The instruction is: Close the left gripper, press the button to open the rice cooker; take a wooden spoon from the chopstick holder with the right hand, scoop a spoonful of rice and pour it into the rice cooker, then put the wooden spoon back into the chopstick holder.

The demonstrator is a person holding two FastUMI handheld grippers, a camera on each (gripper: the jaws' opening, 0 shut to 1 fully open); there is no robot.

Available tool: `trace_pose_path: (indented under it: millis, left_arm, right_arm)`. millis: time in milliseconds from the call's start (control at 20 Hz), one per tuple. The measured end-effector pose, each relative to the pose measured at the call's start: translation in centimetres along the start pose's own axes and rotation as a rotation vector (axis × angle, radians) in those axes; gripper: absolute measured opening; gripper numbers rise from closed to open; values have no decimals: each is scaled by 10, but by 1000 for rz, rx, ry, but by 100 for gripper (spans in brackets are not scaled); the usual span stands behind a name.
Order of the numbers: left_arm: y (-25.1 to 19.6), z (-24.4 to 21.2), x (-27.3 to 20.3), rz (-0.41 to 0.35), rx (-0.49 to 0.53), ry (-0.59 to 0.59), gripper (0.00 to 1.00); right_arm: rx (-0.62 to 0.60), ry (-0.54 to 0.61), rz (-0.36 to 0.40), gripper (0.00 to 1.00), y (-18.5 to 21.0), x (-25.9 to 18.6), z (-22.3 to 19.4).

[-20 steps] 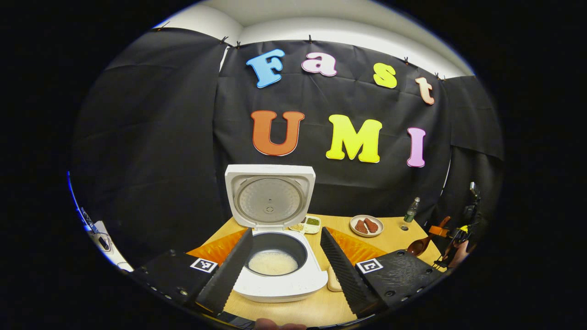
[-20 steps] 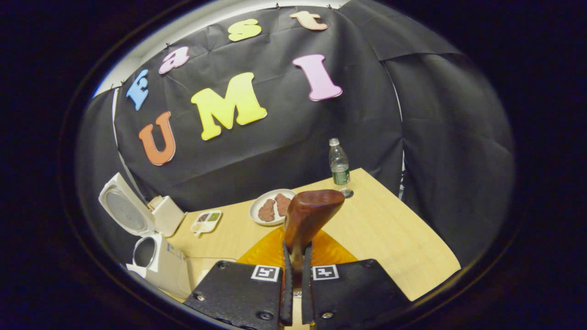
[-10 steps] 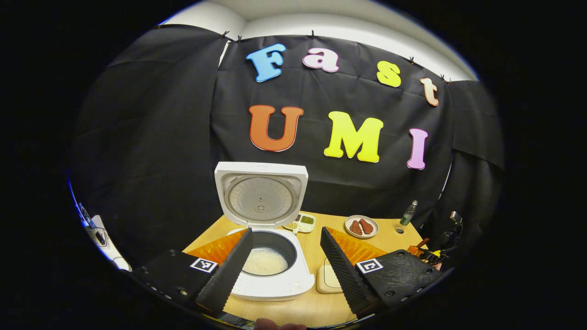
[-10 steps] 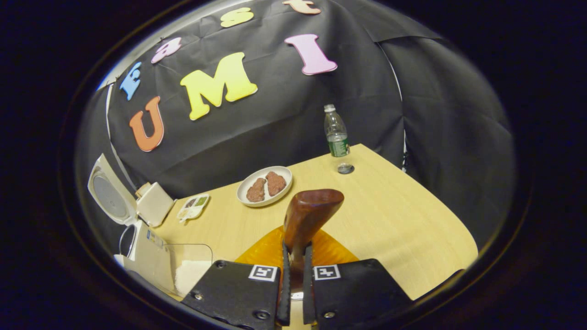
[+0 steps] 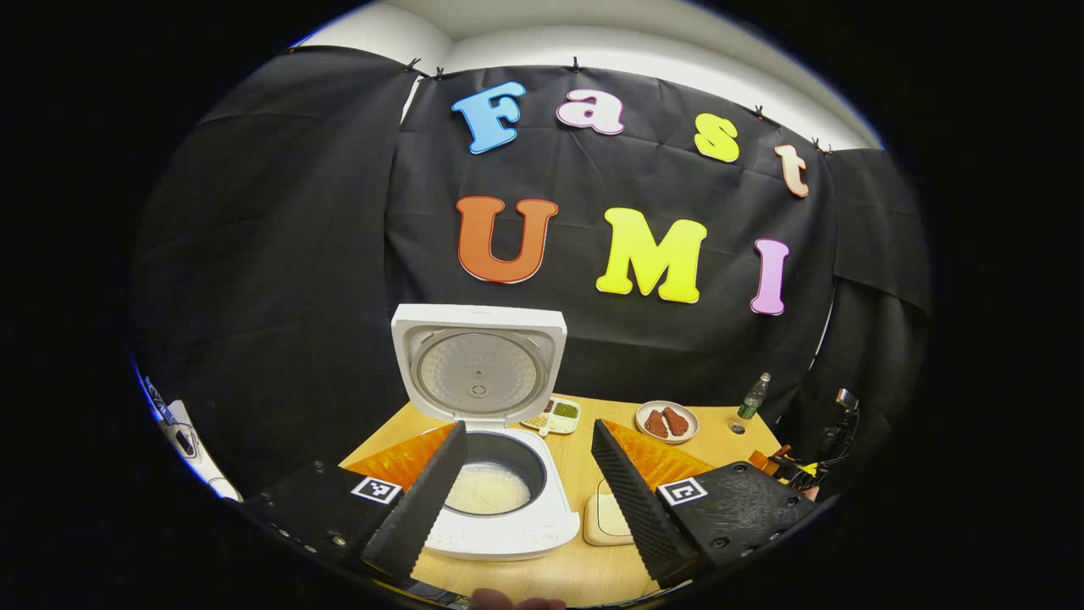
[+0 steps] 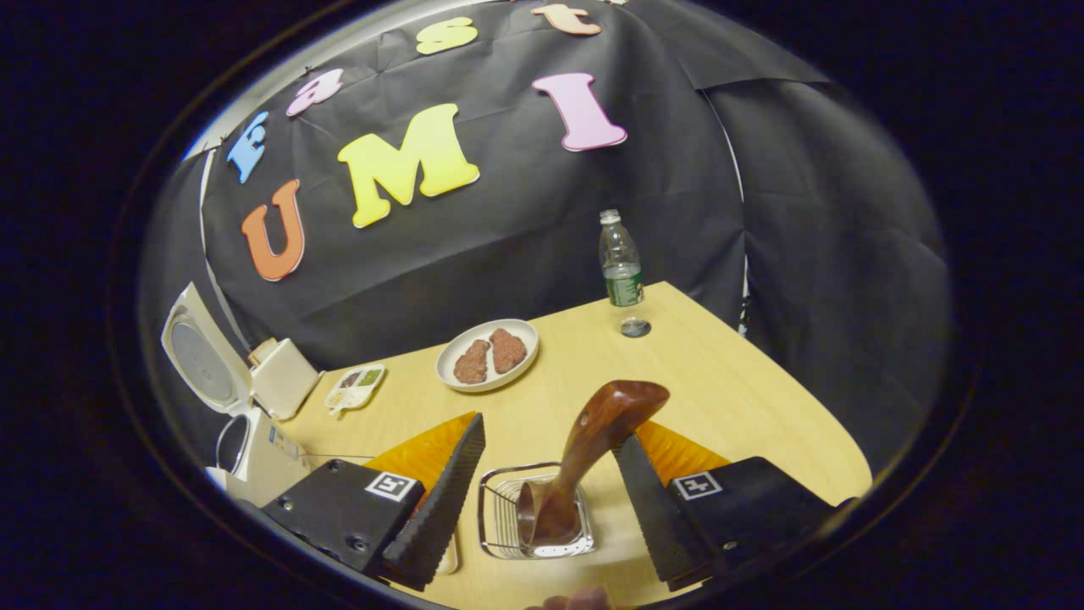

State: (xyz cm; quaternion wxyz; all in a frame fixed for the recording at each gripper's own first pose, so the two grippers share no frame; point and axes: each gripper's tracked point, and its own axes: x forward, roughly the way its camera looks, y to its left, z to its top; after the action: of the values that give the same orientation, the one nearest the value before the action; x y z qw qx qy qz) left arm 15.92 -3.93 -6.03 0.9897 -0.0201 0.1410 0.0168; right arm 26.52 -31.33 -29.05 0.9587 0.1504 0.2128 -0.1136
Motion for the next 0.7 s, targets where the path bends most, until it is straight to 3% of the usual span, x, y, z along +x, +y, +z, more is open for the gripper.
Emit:
trace_pose_path:
  millis: [300, 550, 700]
  left_arm:
    - [8, 31, 23, -9, 28, -71, 95]
    - [21, 72, 52, 19, 19, -142, 94]
    - [27, 90, 70, 29, 7, -153, 94]
  right_arm:
    - [-14, -91, -31, 94, -8, -37, 55]
    - [-15, -160, -16, 99, 4, -88, 104]
    - [-80, -213, -33, 97, 13, -122, 122]
